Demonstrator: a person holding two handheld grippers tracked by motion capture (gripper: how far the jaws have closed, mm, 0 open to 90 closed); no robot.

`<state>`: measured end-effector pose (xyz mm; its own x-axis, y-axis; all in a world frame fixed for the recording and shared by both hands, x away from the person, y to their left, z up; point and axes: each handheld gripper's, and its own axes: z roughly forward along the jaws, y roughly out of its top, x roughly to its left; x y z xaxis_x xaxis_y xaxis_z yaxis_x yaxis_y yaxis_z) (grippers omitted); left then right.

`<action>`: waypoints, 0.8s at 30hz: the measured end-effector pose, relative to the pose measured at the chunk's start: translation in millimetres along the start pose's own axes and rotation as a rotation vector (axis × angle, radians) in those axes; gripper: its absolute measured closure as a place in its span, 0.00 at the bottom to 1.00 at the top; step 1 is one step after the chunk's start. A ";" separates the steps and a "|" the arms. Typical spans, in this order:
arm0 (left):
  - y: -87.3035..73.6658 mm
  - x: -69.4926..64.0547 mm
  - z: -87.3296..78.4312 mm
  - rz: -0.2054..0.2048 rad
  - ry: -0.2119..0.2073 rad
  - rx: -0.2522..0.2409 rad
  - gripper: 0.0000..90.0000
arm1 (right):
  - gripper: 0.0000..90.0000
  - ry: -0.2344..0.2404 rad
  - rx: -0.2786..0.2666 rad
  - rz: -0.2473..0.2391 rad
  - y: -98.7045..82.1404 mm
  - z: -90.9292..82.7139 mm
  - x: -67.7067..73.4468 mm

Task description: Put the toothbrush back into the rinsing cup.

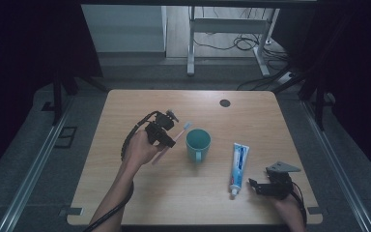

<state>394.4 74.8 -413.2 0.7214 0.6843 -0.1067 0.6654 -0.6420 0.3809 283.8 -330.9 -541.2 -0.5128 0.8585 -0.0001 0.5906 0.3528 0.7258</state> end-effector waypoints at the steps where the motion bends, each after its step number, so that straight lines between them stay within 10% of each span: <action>1: 0.7 -0.7 -1.0 -0.002 -0.003 -0.007 0.88 | 0.14 0.000 0.000 0.000 0.0 0.0 0.0; 24: 21.9 -12.6 -24.5 0.045 -0.061 -0.210 0.88 | 0.14 0.001 0.000 0.001 0.0 0.0 0.1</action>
<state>395.2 60.6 -381.0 0.7640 0.6302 -0.1385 0.5822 -0.5807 0.5690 283.7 -330.9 -541.2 -0.5130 0.8584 0.0008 0.5908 0.3524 0.7258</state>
